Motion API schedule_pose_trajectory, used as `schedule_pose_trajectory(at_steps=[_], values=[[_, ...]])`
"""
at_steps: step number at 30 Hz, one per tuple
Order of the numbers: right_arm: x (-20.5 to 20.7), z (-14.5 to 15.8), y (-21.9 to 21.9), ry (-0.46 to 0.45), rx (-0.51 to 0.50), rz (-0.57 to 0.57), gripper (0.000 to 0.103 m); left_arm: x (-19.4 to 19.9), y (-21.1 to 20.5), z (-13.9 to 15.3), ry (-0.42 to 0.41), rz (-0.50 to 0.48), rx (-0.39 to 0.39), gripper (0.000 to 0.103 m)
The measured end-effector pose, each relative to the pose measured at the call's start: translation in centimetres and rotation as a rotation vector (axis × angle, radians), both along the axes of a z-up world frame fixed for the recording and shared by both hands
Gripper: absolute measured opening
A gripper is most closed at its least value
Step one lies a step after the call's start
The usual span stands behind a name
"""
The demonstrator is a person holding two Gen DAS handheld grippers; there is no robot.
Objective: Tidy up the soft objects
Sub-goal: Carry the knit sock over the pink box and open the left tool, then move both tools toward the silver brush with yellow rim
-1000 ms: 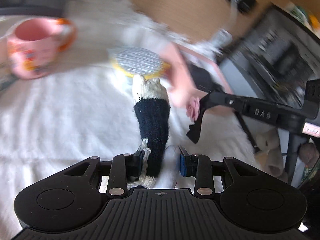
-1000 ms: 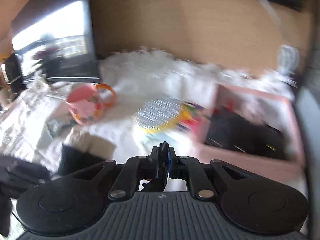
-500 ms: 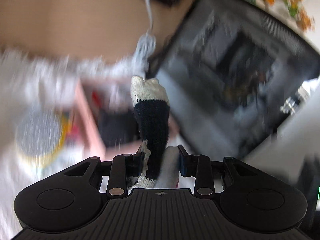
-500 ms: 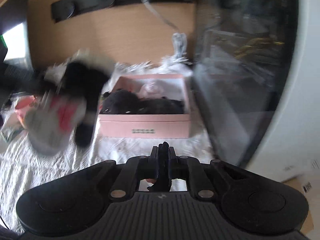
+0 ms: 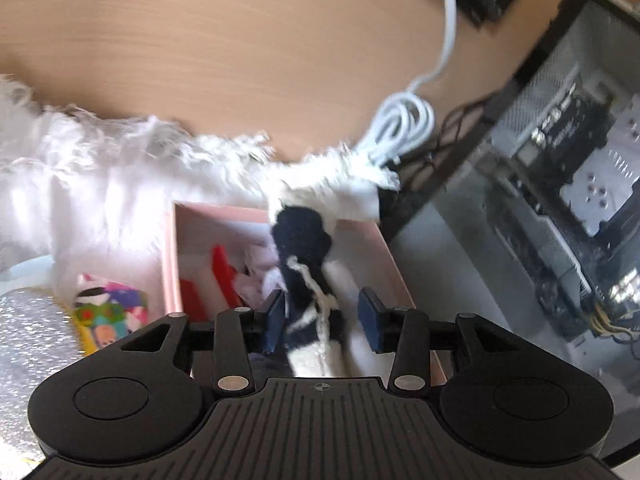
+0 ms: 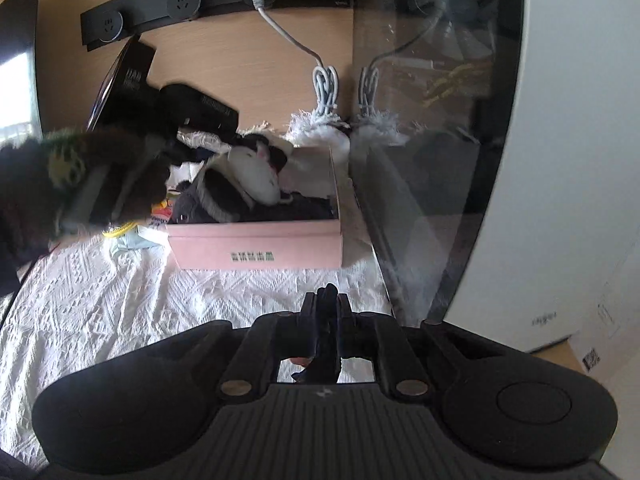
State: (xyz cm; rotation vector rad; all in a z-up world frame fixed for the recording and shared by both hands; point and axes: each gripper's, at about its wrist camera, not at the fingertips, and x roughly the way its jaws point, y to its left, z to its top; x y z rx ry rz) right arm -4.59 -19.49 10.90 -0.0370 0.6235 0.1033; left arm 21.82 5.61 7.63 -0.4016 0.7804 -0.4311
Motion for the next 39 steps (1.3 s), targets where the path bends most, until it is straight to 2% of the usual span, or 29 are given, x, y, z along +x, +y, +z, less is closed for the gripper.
schedule_pose_trajectory(at_steps=[4, 7, 10, 13, 16, 18, 20, 25, 28, 30, 32, 33, 36, 39], values=[[2.5, 1.9, 0.5, -0.037, 0.020, 0.046, 0.009, -2.9, 2.0, 1.5, -0.055, 0.014, 0.009, 0.044], [5.8, 3.9, 1.4, -0.078, 0.053, 0.076, 0.009, -6.5, 3.6, 2.1, -0.071, 0.021, 0.014, 0.044], [10.6, 6.2, 3.0, -0.118, 0.107, 0.095, 0.009, -10.5, 5.2, 1.3, -0.041, 0.017, -0.006, 0.044], [15.6, 7.8, 5.2, -0.131, 0.215, 0.121, 0.009, -13.9, 6.4, 0.0, 0.008, 0.022, 0.017, 0.044], [19.8, 8.2, 7.6, -0.154, 0.256, 0.145, 0.009, -16.8, 7.9, -1.7, 0.060, 0.042, 0.050, 0.044], [22.1, 7.9, 9.4, -0.133, 0.207, 0.145, 0.018, -18.1, 9.0, -2.5, 0.079, 0.068, 0.073, 0.044], [23.4, 7.0, 10.8, -0.113, 0.139, 0.124, 0.035, -19.3, 10.6, -3.1, 0.097, 0.115, 0.088, 0.044], [23.3, 4.9, 10.9, -0.053, 0.154, 0.128, 0.039, -20.5, 14.8, -4.3, 0.140, 0.236, 0.071, 0.044], [21.6, 4.1, 11.0, -0.042, 0.133, 0.151, 0.039, -19.6, 15.6, -3.7, 0.116, 0.265, 0.078, 0.044], [19.4, 3.7, 11.2, -0.057, 0.086, 0.194, 0.041, -18.4, 15.6, -3.0, 0.078, 0.253, 0.092, 0.044], [17.3, 3.1, 11.7, -0.066, 0.033, 0.241, 0.056, -16.5, 15.5, -1.9, 0.038, 0.230, 0.101, 0.044], [16.2, 2.8, 12.0, -0.068, 0.011, 0.265, 0.059, -15.9, 15.4, -1.3, 0.022, 0.216, 0.100, 0.044], [13.1, 1.9, 13.5, -0.090, -0.070, 0.352, 0.061, -13.2, 15.6, -0.3, 0.022, 0.248, 0.093, 0.044], [10.6, 0.8, 16.3, -0.146, -0.198, 0.482, 0.066, -12.7, 16.1, 0.5, 0.002, 0.279, 0.105, 0.044]])
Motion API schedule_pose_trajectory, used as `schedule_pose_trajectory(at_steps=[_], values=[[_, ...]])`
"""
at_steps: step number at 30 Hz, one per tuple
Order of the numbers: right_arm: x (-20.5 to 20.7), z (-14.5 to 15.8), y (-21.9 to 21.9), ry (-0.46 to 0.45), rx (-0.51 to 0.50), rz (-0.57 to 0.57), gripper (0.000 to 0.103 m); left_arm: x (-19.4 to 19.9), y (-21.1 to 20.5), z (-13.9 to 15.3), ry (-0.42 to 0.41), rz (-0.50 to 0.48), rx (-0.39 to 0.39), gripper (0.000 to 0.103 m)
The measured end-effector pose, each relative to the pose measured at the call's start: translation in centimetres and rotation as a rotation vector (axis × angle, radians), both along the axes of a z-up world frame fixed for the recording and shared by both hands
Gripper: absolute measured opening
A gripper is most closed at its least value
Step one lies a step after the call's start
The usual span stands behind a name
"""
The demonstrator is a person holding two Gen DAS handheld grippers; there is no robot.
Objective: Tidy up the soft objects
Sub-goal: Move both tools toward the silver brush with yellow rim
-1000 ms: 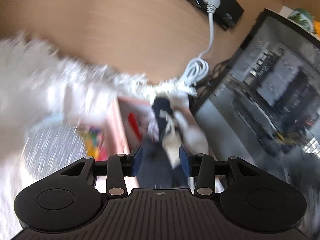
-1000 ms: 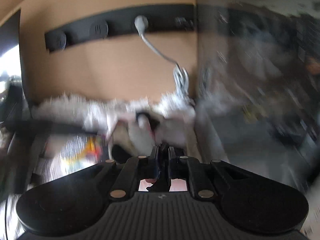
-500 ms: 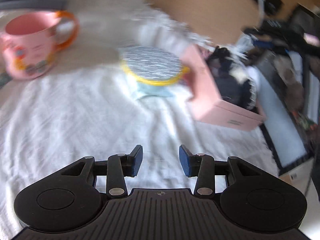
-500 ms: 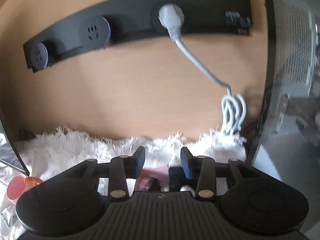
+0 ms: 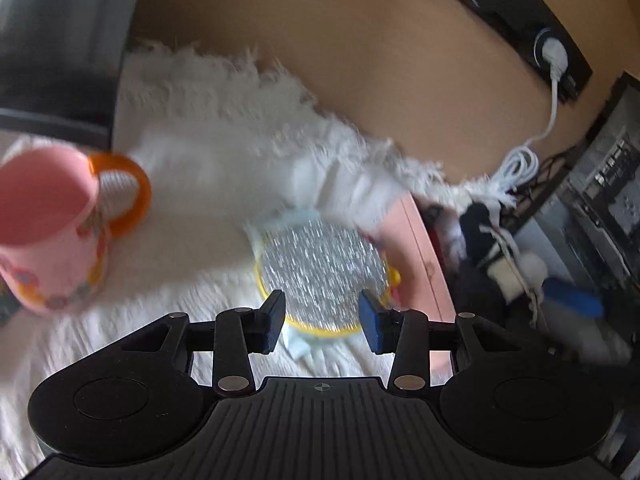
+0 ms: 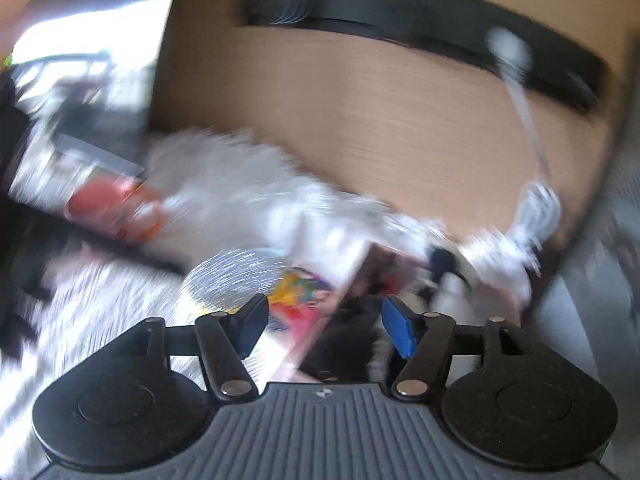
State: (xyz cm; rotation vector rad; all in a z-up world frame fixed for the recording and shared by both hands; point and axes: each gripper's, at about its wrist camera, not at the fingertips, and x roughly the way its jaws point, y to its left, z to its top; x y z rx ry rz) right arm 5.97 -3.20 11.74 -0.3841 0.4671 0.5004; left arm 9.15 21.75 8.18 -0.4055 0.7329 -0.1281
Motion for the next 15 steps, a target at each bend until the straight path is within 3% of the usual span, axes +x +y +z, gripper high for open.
schedule_pose_trajectory(at_steps=[3, 10, 12, 15], values=[[-1.1, -2.1, 4.0, -0.068, -0.159, 0.125, 0.066, -0.9, 0.7, -0.2, 0.015, 0.008, 0.006, 0.044], [1.4, -8.2, 11.6, -0.155, -0.461, 0.250, 0.062, -5.7, 3.8, -2.0, 0.089, 0.099, 0.002, 0.044], [1.9, -9.8, 12.8, -0.174, -0.538, 0.278, 0.053, -7.4, 4.8, -2.5, 0.107, 0.129, -0.007, 0.044], [1.9, -10.5, 13.7, -0.191, -0.576, 0.290, 0.034, -9.0, 5.8, -3.4, 0.133, 0.166, -0.022, 0.044]])
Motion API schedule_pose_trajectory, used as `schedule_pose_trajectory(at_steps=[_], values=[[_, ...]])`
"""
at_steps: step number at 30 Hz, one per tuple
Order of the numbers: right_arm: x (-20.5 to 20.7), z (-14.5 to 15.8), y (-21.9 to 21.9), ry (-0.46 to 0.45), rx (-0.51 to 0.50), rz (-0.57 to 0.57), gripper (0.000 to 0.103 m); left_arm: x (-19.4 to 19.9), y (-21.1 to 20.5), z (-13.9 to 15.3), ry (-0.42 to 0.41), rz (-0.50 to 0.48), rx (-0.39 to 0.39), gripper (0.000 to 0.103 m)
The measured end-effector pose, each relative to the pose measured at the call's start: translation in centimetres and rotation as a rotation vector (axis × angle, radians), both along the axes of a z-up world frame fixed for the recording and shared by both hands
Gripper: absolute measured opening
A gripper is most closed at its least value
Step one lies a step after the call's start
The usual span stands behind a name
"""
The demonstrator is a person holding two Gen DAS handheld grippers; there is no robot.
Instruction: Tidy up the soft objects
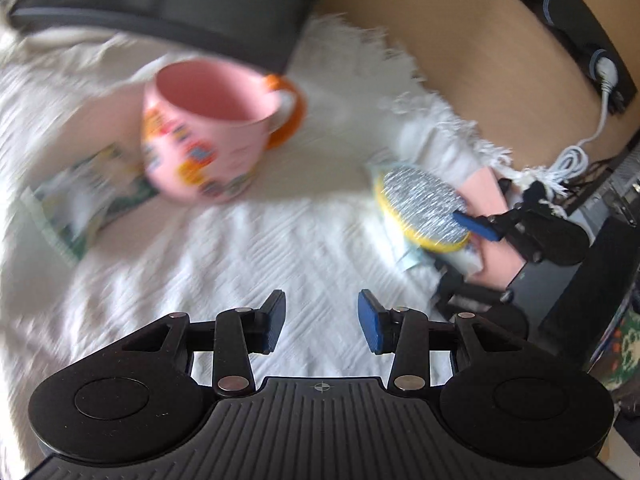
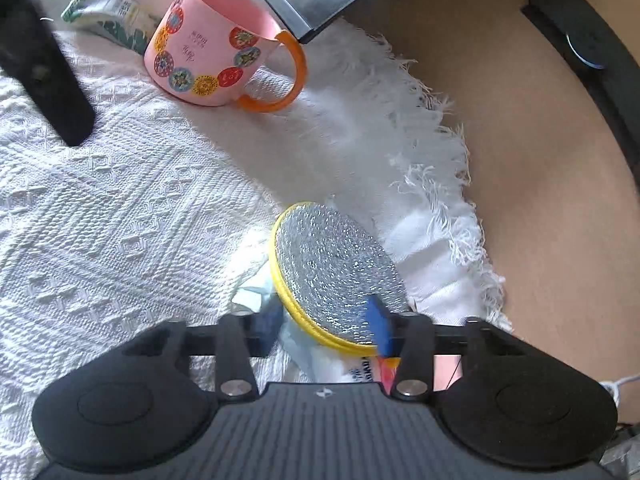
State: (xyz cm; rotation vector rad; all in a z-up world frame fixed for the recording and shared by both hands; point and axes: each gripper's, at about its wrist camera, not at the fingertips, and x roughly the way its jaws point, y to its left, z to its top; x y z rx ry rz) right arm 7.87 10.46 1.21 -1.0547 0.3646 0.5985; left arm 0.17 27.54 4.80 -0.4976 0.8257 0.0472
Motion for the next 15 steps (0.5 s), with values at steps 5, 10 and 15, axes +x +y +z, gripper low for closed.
schedule_pose_trajectory(at_steps=[5, 10, 15], values=[[-2.4, 2.1, -0.9, 0.023, 0.081, 0.000, 0.020, -1.3, 0.7, -1.0, 0.028, 0.026, -0.022, 0.044], [-6.9, 3.9, -4.2, 0.093, 0.155, 0.012, 0.018, -0.9, -0.6, -1.2, 0.026, -0.010, -0.024, 0.043], [-12.3, 4.0, -8.4, 0.144, 0.159, -0.024, 0.014, 1.2, -2.4, -0.6, -0.004, -0.102, -0.002, 0.043]])
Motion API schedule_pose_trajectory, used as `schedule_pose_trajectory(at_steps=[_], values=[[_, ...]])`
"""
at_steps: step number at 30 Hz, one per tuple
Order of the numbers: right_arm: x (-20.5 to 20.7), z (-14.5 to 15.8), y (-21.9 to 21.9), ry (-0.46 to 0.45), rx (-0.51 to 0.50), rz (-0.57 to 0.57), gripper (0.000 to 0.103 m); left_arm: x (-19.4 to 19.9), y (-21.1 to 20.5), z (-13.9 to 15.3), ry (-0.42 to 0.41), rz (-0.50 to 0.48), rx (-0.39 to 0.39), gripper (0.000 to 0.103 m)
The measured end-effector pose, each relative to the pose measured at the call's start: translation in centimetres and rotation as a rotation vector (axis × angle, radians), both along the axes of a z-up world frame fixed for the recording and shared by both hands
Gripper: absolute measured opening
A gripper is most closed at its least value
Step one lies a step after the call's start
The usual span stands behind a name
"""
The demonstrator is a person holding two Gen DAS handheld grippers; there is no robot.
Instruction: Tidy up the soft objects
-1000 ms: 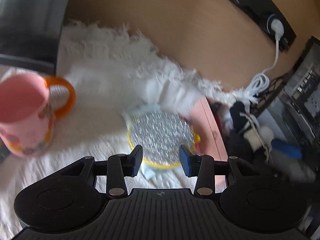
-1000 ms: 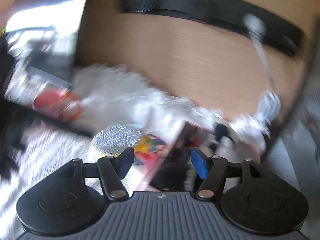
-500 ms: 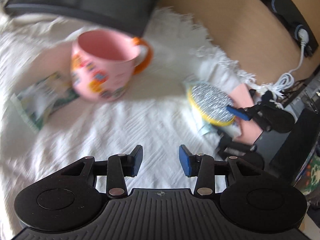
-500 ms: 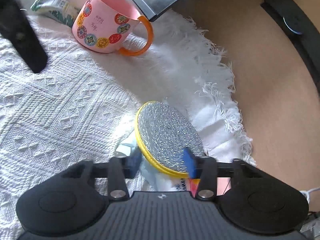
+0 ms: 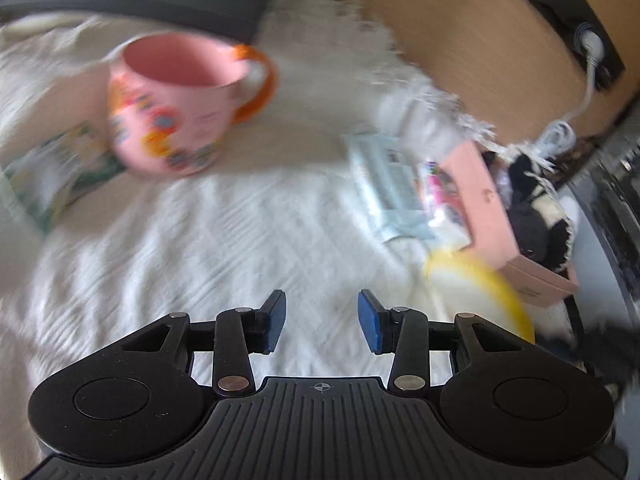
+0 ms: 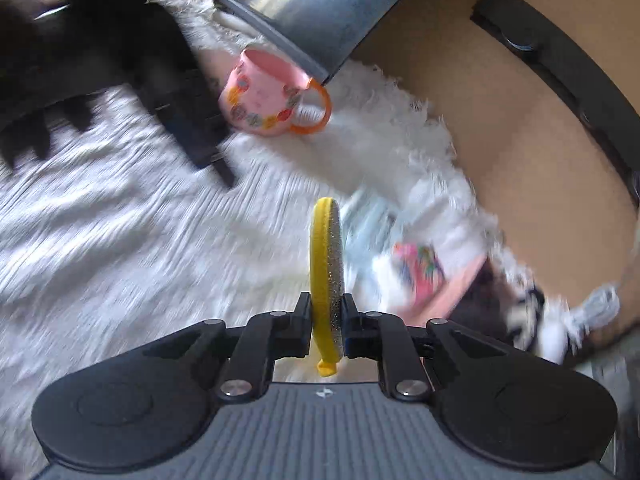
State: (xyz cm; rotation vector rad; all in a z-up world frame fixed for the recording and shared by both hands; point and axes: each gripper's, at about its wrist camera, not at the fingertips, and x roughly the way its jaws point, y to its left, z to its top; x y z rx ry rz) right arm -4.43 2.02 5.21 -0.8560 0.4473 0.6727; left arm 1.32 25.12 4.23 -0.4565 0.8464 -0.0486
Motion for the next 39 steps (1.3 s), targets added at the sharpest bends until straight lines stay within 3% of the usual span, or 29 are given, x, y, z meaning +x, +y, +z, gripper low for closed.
schedule_pose_trajectory(at_steps=[4, 6, 8, 11, 13, 18, 23, 27, 30, 33, 36, 39], values=[[-2.5, -0.9, -2.3, 0.050, 0.000, -0.058, 0.018, 3.9, -2.0, 2.0, -0.097, -0.118, 0.091, 0.043], [-2.6, -1.0, -3.3, 0.105, 0.044, -0.081, 0.032, 6.5, -2.9, 2.9, -0.144, -0.169, 0.143, 0.043], [-2.0, -0.5, -4.3, 0.179, 0.126, -0.158, 0.054, 9.9, -3.7, 3.4, -0.148, -0.221, 0.187, 0.044], [-1.3, 0.7, -6.5, 0.274, 0.263, -0.231, 0.055, 14.6, -4.6, 3.4, -0.146, -0.247, 0.272, 0.044], [-1.2, 1.1, -7.8, 0.272, 0.311, -0.287, 0.058, 17.3, -4.7, 2.8, -0.123, -0.242, 0.313, 0.044], [-1.2, 0.3, -10.5, 0.291, 0.334, -0.416, 0.059, 21.9, -4.5, 0.1, -0.010, -0.238, 0.322, 0.039], [-0.6, -0.2, -13.0, 0.308, 0.373, -0.531, 0.059, 22.9, -4.2, -0.6, 0.001, -0.229, 0.321, 0.040], [-0.2, -1.0, -13.8, 0.320, 0.372, -0.574, 0.059, 22.7, -2.5, -1.4, 0.025, -0.178, 0.214, 0.040], [0.2, -1.8, -13.9, 0.339, 0.355, -0.576, 0.059, 22.5, -2.1, -1.4, 0.038, -0.183, 0.187, 0.040], [0.7, -2.9, -13.6, 0.379, 0.338, -0.579, 0.060, 22.0, -3.0, -1.1, 0.022, -0.205, 0.250, 0.040], [0.7, -3.2, -14.0, 0.377, 0.370, -0.598, 0.069, 21.9, -4.5, -1.1, -0.007, -0.223, 0.332, 0.040], [1.1, -3.5, -14.8, 0.409, 0.409, -0.621, 0.076, 22.3, -4.6, -1.3, -0.006, -0.203, 0.314, 0.040]])
